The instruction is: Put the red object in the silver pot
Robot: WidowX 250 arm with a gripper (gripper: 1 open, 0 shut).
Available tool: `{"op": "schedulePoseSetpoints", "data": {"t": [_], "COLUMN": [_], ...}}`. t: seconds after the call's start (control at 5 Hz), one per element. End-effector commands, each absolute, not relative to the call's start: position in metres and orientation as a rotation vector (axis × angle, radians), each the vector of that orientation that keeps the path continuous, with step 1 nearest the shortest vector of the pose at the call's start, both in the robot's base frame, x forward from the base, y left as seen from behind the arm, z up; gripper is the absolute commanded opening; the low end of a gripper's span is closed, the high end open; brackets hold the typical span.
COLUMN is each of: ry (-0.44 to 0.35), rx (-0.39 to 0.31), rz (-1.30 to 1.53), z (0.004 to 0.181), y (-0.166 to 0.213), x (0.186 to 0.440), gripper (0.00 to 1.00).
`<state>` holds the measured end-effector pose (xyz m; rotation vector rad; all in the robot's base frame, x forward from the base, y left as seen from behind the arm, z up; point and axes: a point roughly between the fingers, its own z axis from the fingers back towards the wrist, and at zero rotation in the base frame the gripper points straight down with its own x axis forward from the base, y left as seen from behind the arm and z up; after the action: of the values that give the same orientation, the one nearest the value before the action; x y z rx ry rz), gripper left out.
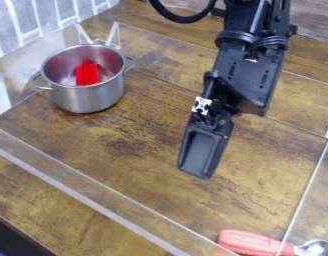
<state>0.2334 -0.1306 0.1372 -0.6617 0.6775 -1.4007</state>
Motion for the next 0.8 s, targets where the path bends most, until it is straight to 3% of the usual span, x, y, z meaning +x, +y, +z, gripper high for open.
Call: {"op": "schedulePoseSetpoints", "data": {"t": [0.0, 0.4, 0.6], "ry": [0.607, 0.631, 0.599], "rx": [-0.651, -0.644, -0.657], "rz": [-1.349, -1.372, -1.31], "z": [0.1498, 0.148, 0.1472], "y": [-0.1245, -0.1285, -0.1281], "x": [0.2396, 0.2376, 0.2355], "gripper": [0.0, 0.0, 0.0]}}
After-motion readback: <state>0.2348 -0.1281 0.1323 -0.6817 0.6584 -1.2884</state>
